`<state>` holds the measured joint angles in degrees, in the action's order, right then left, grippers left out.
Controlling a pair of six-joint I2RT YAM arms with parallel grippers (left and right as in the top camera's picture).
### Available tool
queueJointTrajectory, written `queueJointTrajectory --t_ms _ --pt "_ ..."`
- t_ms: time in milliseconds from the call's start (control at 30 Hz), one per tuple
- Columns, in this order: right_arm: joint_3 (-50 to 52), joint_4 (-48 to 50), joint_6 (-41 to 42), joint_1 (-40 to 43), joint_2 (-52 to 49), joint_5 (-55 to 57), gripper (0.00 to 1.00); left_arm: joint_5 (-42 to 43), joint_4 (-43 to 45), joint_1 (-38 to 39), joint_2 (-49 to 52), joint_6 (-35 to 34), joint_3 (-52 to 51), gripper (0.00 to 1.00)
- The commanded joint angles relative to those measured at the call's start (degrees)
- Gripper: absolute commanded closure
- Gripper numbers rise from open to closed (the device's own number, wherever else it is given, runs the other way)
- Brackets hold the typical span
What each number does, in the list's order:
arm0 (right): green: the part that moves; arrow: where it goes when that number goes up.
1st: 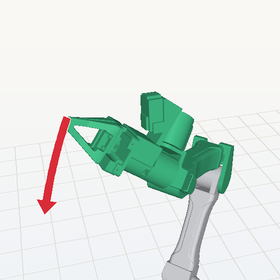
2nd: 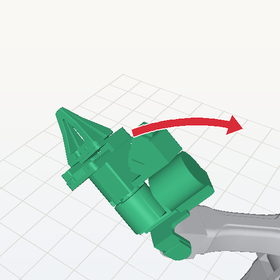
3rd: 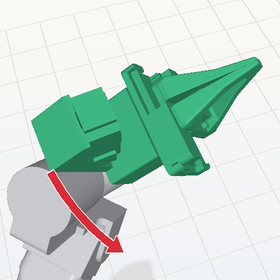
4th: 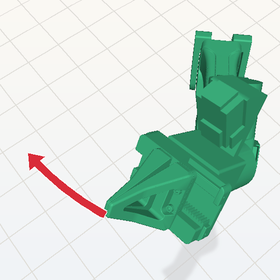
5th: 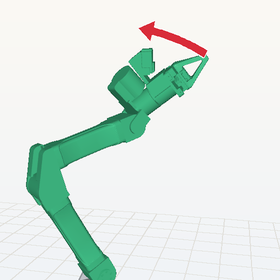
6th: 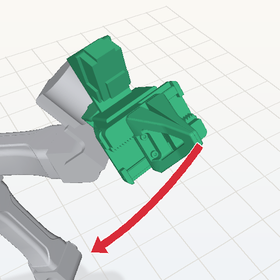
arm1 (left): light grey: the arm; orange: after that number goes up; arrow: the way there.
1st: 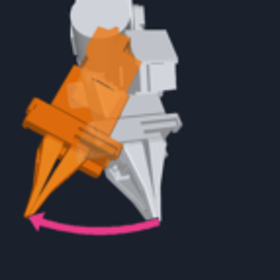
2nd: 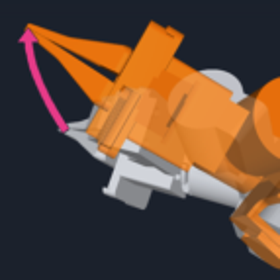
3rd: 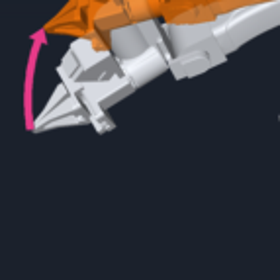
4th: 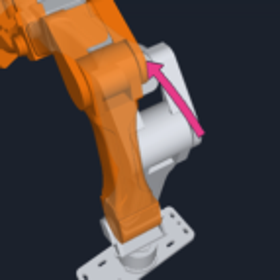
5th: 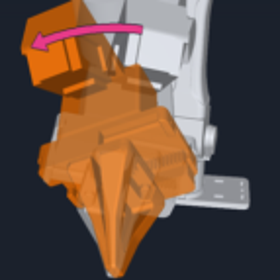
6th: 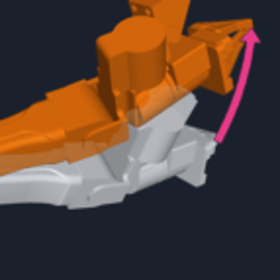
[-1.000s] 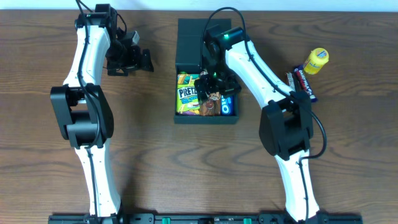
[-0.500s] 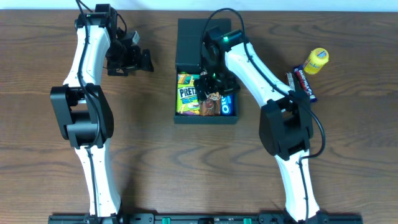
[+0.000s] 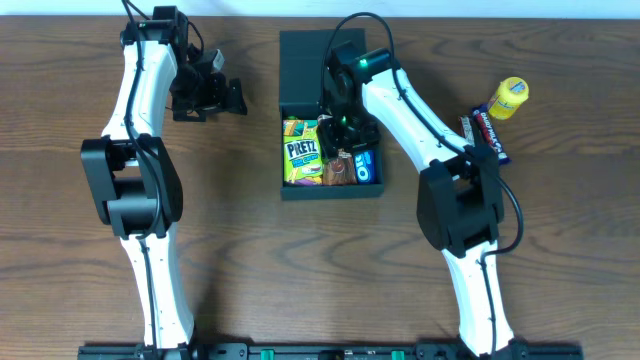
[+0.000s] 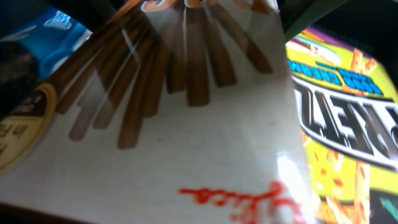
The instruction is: Pack container
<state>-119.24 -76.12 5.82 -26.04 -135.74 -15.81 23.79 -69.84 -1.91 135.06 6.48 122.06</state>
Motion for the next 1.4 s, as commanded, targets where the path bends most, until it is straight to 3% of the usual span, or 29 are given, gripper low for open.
queueJointTrajectory --t_ms 0,300,500,800,1000,1067,1133,1367 --pt "-2.4 -2.2 -0.7 0.5 0.1 -0.9 0.4 -0.2 0.0 -0.1 0.2 1.2 0.8 0.03" --pt "-16.4 -9.7 2.1 0.3 0.1 -0.9 0.41 -0.2 0.0 -0.1 0.2 1.2 0.8 0.03" --pt "-16.8 -10.8 8.3 -2.3 0.1 -0.2 0.41 -0.2 0.0 -0.1 0.2 1.0 0.8 0.03" --pt "-16.8 -7.2 15.3 -9.8 0.1 9.9 0.36 -0.2 -0.4 -0.1 0.2 -0.3 0.8 0.03" --pt "-16.7 -6.3 19.8 -11.3 0.0 13.4 0.39 -0.2 -0.5 -0.1 0.2 -0.5 0.8 0.02" --pt "-16.7 -5.9 20.4 -11.3 0.0 13.7 0.32 -0.2 -0.6 -0.1 0.2 -0.5 0.8 0.02" --pt "-16.7 -5.0 20.3 -11.3 0.0 13.7 0.18 -0.2 -0.6 -0.1 0.2 -0.5 0.8 0.02" --pt "-16.7 -3.3 19.5 -11.3 0.0 13.8 0.11 -0.2 -0.7 -0.1 0.2 -0.5 0.8 0.03"
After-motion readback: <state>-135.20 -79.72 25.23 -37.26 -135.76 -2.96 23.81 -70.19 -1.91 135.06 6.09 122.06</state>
